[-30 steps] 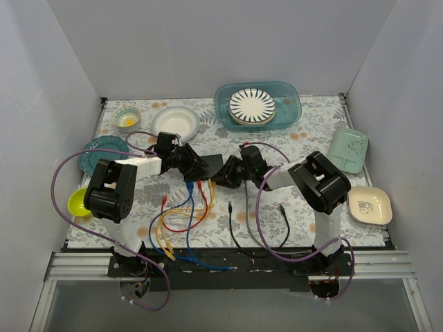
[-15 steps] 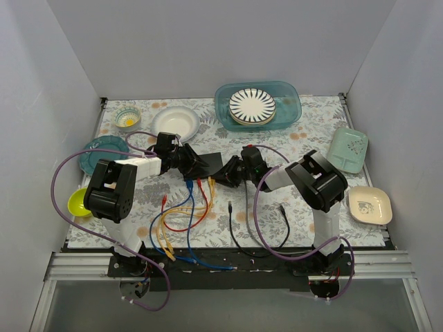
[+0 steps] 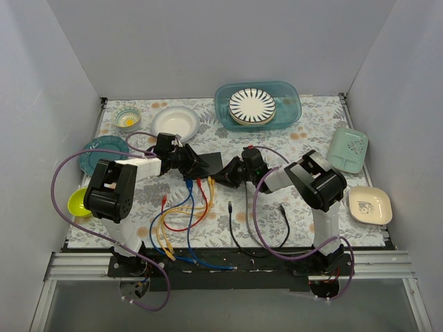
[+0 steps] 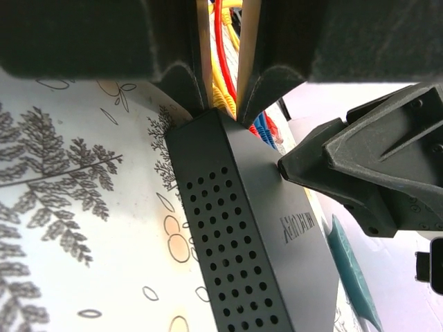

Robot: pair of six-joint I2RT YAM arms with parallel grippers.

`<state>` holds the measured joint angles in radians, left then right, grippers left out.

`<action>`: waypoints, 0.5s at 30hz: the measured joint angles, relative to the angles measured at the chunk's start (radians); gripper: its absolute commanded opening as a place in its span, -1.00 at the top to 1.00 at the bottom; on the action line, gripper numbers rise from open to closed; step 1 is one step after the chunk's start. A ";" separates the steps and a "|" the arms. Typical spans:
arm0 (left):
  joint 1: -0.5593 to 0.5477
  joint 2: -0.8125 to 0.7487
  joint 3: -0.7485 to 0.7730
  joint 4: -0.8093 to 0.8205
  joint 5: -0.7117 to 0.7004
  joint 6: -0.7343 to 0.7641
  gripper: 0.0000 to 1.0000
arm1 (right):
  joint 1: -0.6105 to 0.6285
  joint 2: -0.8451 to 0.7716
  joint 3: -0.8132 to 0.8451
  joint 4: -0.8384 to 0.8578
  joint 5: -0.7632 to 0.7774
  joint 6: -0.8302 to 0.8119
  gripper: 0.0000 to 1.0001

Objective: Pull the plug from the switch port

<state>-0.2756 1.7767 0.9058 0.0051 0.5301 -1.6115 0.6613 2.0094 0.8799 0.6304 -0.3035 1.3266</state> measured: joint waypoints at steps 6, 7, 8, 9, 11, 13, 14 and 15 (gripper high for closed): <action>0.000 0.002 -0.003 0.008 0.006 -0.002 0.28 | -0.002 0.011 0.008 0.004 -0.039 -0.074 0.97; 0.000 0.002 -0.003 0.009 0.008 -0.003 0.28 | -0.004 0.013 0.013 -0.001 -0.051 -0.090 0.97; 0.000 0.003 -0.003 0.010 0.008 -0.005 0.28 | -0.006 0.013 0.013 -0.003 -0.063 -0.110 0.97; 0.000 0.005 -0.003 0.013 0.010 -0.008 0.28 | -0.006 0.014 0.013 -0.004 -0.071 -0.129 0.97; 0.000 0.010 -0.003 0.022 0.016 -0.016 0.28 | -0.006 0.014 0.013 -0.003 -0.081 -0.164 0.97; 0.000 0.015 -0.004 0.031 0.023 -0.024 0.28 | -0.005 0.011 -0.002 0.000 -0.105 -0.192 0.97; 0.000 0.015 -0.005 0.034 0.025 -0.027 0.28 | -0.005 0.005 -0.016 0.005 -0.118 -0.202 0.97; 0.000 0.015 -0.008 0.039 0.026 -0.030 0.28 | -0.003 -0.005 -0.032 0.008 -0.128 -0.210 0.97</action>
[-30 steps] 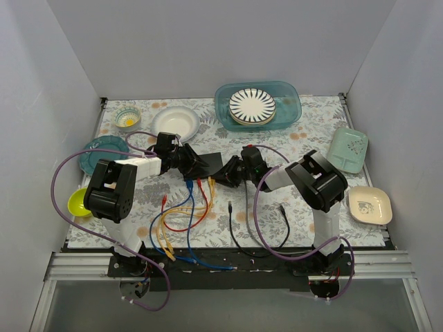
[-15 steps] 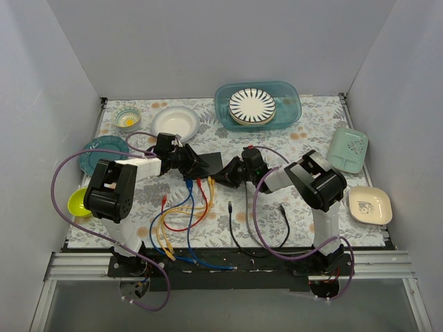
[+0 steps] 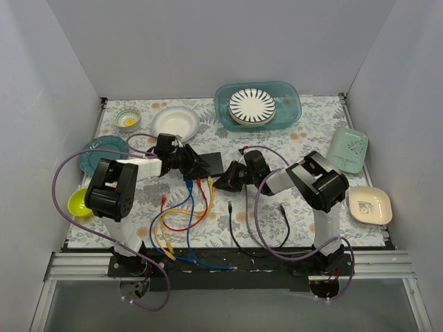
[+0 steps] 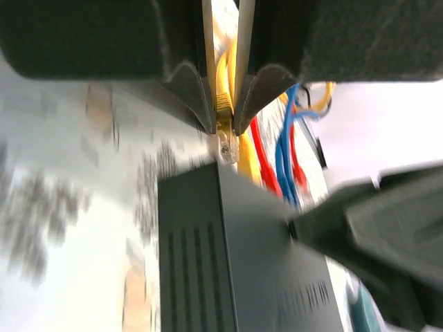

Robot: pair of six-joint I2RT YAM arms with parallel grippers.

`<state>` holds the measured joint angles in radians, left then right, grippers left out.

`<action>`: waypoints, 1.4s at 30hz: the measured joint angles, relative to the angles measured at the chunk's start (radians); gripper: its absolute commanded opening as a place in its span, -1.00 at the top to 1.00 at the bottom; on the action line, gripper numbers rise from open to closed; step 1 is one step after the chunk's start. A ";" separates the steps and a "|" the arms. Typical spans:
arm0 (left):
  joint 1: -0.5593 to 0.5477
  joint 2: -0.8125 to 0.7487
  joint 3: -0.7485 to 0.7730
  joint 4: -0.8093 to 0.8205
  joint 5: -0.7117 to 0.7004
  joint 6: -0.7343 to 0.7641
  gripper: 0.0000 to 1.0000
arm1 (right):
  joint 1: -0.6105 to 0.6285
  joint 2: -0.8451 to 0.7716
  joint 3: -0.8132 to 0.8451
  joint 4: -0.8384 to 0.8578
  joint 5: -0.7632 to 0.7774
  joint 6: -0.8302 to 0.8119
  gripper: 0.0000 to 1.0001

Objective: Pull the plug from the switch port

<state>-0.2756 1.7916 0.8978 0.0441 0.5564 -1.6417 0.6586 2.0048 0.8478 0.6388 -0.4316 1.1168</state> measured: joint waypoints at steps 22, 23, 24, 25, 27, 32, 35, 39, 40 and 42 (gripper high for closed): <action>0.008 0.000 -0.007 0.013 0.004 -0.012 0.28 | -0.034 -0.388 0.004 -0.549 0.228 -0.417 -0.01; 0.008 0.000 -0.007 0.013 0.004 -0.012 0.28 | -0.030 -0.366 0.031 -0.532 0.215 -0.415 -0.01; 0.008 -0.001 -0.007 0.013 0.004 -0.012 0.28 | -0.027 -0.336 0.062 -0.511 0.198 -0.410 0.01; 0.009 -0.002 -0.007 0.012 0.004 -0.012 0.28 | -0.023 -0.301 0.090 -0.484 0.177 -0.402 0.01; 0.009 -0.002 -0.007 0.010 0.003 -0.012 0.28 | -0.014 -0.226 0.131 -0.439 0.138 -0.380 0.02; 0.012 -0.004 -0.008 0.006 0.002 -0.012 0.28 | 0.014 -0.070 0.159 -0.362 0.042 -0.293 0.03; 0.014 -0.005 -0.008 0.004 0.002 -0.012 0.28 | 0.027 -0.054 0.163 -0.332 0.027 -0.252 0.03; 0.017 -0.006 -0.009 0.002 0.003 -0.012 0.28 | 0.033 -0.019 0.190 -0.306 0.010 -0.200 0.05; 0.018 -0.006 -0.009 0.001 0.003 -0.012 0.28 | 0.034 -0.011 0.196 -0.298 0.011 -0.183 0.06; 0.019 -0.006 -0.010 0.002 0.003 -0.012 0.28 | 0.036 -0.002 0.199 -0.282 0.018 -0.145 0.07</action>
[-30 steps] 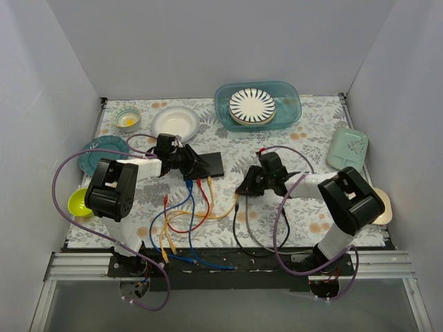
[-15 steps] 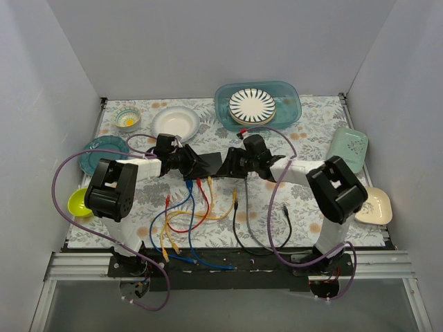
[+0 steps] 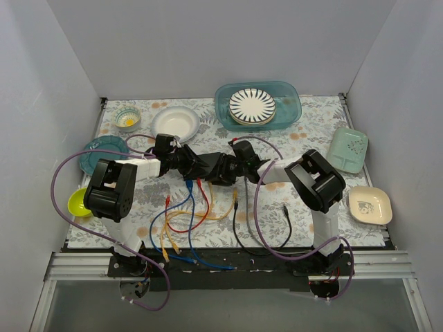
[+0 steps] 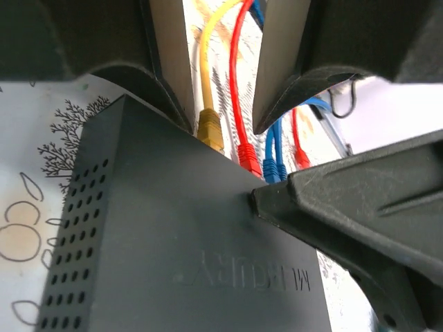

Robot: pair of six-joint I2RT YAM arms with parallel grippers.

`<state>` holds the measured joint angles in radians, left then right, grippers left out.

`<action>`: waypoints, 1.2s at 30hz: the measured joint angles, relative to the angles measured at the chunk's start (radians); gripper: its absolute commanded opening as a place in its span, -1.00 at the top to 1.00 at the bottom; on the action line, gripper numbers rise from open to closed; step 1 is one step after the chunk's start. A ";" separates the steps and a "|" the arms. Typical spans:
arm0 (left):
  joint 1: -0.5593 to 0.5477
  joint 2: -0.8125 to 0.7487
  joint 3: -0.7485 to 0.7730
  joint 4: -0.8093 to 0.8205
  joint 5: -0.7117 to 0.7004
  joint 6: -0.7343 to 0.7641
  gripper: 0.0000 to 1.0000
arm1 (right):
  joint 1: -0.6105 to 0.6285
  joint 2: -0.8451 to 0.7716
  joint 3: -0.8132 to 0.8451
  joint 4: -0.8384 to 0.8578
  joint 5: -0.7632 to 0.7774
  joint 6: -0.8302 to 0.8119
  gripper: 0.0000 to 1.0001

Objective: Pull the plug from the switch port

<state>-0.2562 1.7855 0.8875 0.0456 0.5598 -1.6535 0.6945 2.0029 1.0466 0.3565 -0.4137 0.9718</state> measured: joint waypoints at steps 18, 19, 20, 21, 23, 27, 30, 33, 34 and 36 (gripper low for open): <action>0.006 -0.013 -0.016 0.004 0.002 0.012 0.28 | -0.001 0.020 -0.107 0.225 0.104 0.317 0.24; 0.006 -0.013 -0.016 0.004 0.002 0.012 0.28 | -0.001 0.021 -0.107 0.227 0.105 0.323 0.26; 0.007 -0.013 -0.016 0.004 0.002 0.012 0.28 | -0.001 0.024 -0.107 0.231 0.105 0.332 0.31; 0.008 -0.014 -0.018 0.006 0.002 0.012 0.28 | -0.002 0.029 -0.107 0.238 0.105 0.340 0.34; 0.011 -0.017 -0.024 0.011 0.003 0.012 0.28 | -0.005 0.037 -0.107 0.248 0.105 0.349 0.41; 0.012 -0.025 -0.032 0.011 0.005 0.013 0.28 | -0.010 0.049 -0.107 0.263 0.099 0.362 0.46; 0.012 -0.030 -0.039 0.011 0.005 0.015 0.28 | -0.010 0.051 -0.108 0.269 0.098 0.368 0.52; 0.012 -0.035 -0.043 0.011 0.004 0.015 0.28 | -0.010 0.054 -0.112 0.281 0.097 0.373 0.66; 0.012 -0.035 -0.044 0.011 0.004 0.015 0.28 | -0.010 0.054 -0.114 0.286 0.097 0.374 0.70; 0.012 -0.035 -0.044 0.012 0.004 0.015 0.28 | -0.010 0.055 -0.118 0.294 0.097 0.373 0.87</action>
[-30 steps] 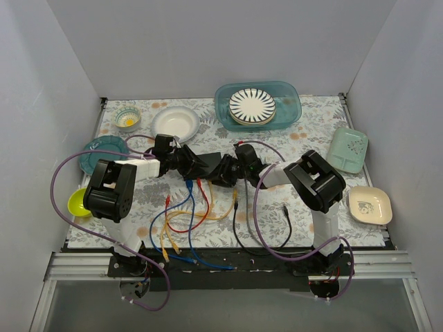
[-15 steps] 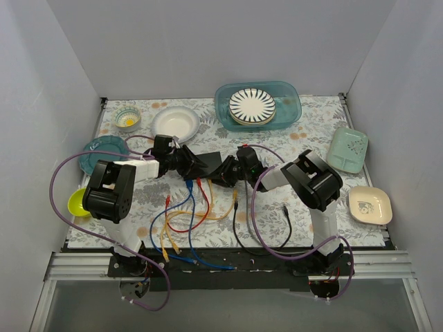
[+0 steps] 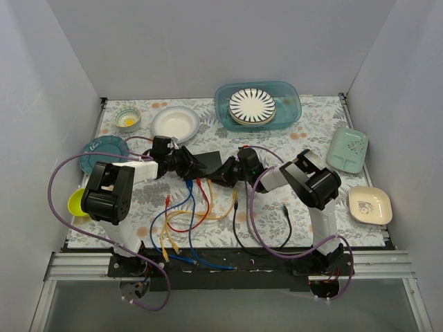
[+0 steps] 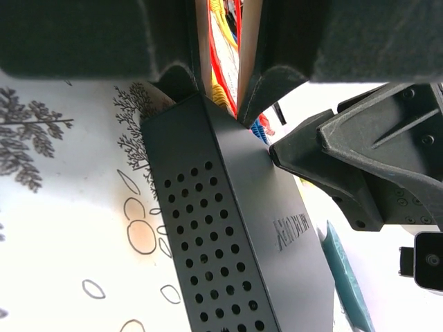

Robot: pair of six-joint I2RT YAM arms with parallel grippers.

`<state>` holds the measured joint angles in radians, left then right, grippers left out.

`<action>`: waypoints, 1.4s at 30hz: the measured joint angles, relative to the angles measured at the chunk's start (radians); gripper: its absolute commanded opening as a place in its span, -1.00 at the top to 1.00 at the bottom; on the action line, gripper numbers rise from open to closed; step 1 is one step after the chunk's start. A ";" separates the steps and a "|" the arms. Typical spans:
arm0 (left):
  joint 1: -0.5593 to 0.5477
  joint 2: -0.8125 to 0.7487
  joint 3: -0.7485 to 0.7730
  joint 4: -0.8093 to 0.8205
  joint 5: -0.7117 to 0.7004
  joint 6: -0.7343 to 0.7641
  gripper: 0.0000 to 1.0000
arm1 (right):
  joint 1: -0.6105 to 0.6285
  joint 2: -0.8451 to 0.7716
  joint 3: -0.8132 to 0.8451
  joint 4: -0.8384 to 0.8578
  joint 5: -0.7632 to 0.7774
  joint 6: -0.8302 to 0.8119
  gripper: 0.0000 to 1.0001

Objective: Pull the plug from the switch port

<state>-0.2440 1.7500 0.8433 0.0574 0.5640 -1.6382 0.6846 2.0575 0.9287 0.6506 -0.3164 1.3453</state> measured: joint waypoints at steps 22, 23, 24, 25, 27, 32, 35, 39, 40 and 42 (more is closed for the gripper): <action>0.007 0.001 -0.001 0.004 0.000 -0.019 0.28 | -0.035 -0.167 -0.196 -0.068 -0.132 -0.272 0.97; 0.008 0.001 -0.001 0.003 0.000 -0.019 0.28 | -0.048 -0.207 -0.216 -0.116 -0.119 -0.307 0.97; 0.010 0.001 -0.001 0.003 0.001 -0.019 0.28 | -0.066 -0.252 -0.232 -0.173 -0.097 -0.342 0.97; 0.011 0.001 -0.001 0.003 0.002 -0.019 0.28 | -0.084 -0.297 -0.243 -0.234 -0.065 -0.384 0.97; 0.016 0.001 -0.001 0.003 0.001 -0.019 0.28 | -0.119 -0.374 -0.250 -0.350 -0.003 -0.467 0.97; 0.025 0.000 -0.001 0.003 0.000 -0.019 0.27 | -0.145 -0.469 -0.241 -0.508 0.089 -0.602 0.22; 0.027 -0.004 -0.001 0.004 -0.006 -0.019 0.25 | -0.118 -0.484 -0.189 -0.560 0.127 -0.648 0.14; 0.029 -0.029 -0.001 -0.010 -0.044 -0.018 0.23 | -0.068 -0.473 -0.027 -0.597 0.141 -0.684 0.13; 0.031 -0.039 -0.002 -0.016 -0.056 -0.017 0.22 | -0.058 -0.465 0.008 -0.590 0.137 -0.688 0.13; 0.038 -0.060 -0.002 -0.028 -0.077 -0.017 0.21 | -0.035 -0.428 0.082 -0.550 0.110 -0.687 0.13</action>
<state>-0.2062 1.6905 0.8413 0.0292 0.4873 -1.6554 0.6498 1.6299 1.0107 0.1001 -0.2062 0.6579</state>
